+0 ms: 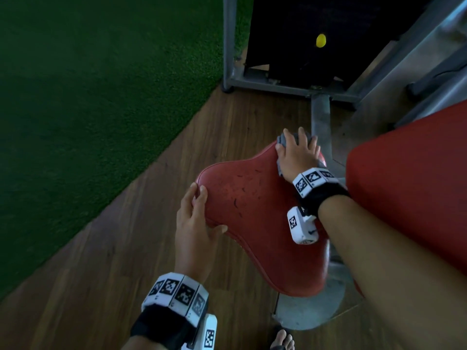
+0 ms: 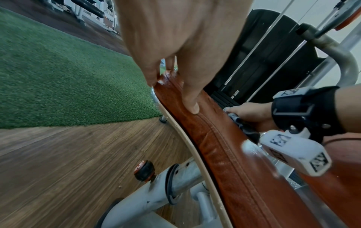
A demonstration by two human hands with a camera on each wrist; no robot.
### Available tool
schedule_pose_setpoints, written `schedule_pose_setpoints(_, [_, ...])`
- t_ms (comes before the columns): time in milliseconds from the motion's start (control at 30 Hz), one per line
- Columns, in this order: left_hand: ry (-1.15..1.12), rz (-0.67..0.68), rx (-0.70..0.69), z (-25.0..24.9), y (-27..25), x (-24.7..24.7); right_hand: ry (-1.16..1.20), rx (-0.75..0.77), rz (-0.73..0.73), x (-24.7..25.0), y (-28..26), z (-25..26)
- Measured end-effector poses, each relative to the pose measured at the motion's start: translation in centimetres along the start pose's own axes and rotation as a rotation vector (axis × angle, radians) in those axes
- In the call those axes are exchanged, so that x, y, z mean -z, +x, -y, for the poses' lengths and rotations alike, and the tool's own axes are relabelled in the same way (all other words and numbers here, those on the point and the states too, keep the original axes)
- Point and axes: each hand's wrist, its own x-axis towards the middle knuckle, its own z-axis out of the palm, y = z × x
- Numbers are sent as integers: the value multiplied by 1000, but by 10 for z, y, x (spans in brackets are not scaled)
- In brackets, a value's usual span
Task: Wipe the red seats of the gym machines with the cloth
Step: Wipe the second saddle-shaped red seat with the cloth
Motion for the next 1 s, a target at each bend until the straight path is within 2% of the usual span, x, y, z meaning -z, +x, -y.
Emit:
schedule_pose_setpoints(67, [3,-5,-12,-1,0,1,38,12,34,3,4,8])
schedule_pose_setpoints(133, [4,-3,-9,0,0,1,73,98,59,3,-1,11])
schedule_pose_setpoints(300, [-19,12,-18,4,0,1,104,536,17,-4,-37,3])
schedule_pose_setpoints(367, [-10,9,-20,4,0,1,52,604,-52,-8,-40,-12])
schedule_pose_setpoints(567, [-14,-10,-23,4,-1,-1,50,268,-189,-13,-14,-55])
schedule_pose_setpoints(700, [-1,-17,-42,6,0,-2,142,-106,-129,-1,7,-49])
schedule_pose_setpoints(767, [4,-20,-50,7,1,-2,198,-237,-83,4,19,-42])
schedule_pose_setpoints(833, [4,-18,-50,6,0,-2,195,-246,-24,7,34,-41])
schedule_pose_setpoints(1000, [13,-18,-51,5,1,-3,127,6,65,20,54,-36])
